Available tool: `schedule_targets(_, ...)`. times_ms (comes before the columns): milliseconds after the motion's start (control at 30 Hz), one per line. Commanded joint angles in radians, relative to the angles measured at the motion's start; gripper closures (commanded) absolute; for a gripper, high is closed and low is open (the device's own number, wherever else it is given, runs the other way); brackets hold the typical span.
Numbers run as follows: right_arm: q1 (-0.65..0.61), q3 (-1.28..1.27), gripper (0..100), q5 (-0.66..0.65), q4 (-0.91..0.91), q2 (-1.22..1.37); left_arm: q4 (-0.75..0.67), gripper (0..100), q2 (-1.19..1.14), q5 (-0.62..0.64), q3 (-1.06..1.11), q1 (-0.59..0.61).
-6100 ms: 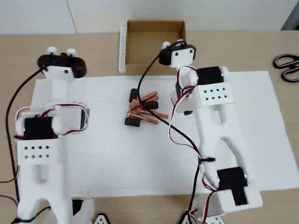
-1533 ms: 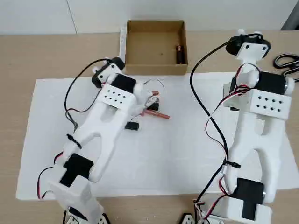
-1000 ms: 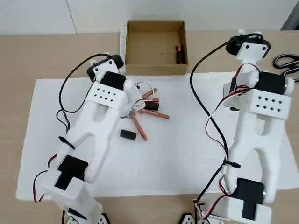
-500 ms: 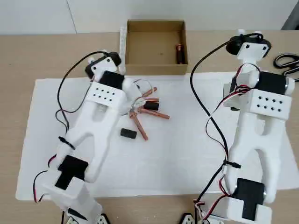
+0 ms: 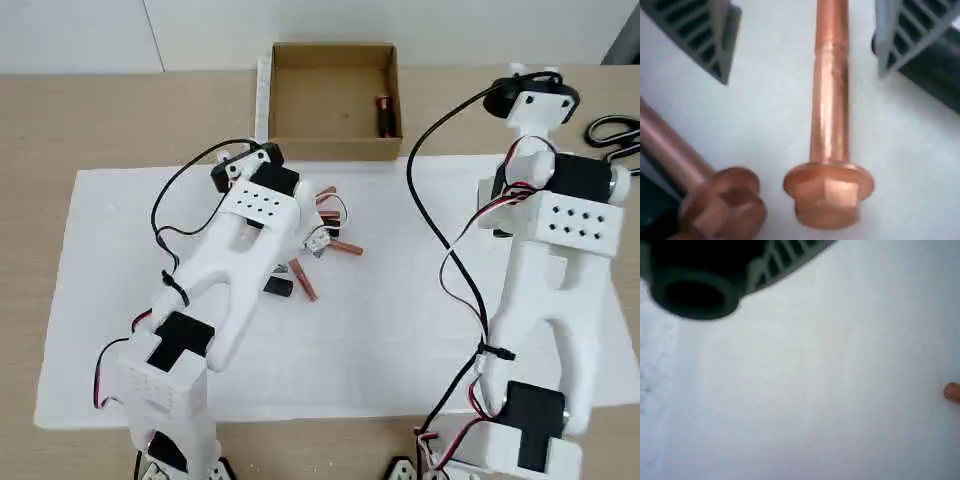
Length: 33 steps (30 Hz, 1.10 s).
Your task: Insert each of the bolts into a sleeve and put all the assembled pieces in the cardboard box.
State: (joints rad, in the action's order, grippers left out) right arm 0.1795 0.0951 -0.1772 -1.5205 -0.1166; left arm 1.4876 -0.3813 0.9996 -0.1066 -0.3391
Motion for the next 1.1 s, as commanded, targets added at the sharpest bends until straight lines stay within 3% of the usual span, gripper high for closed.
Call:
schedule_targets(0,0.007,0.003,99.5,0.005,0.019,-0.05,-0.003,81,0.006,0.008,-0.038,0.002)
schedule_targets(467,0.007,0.003,99.5,0.009,0.025,-0.05,-0.037,81,-0.083,0.008,-0.038,0.017)
schedule_targets(733,0.007,0.003,99.5,0.017,0.025,-0.05,-0.048,99,-0.084,0.002,-0.038,0.015)
schedule_targets(1067,0.007,0.003,99.5,0.017,0.025,-0.05,-0.04,99,-0.075,0.003,-0.048,0.009)
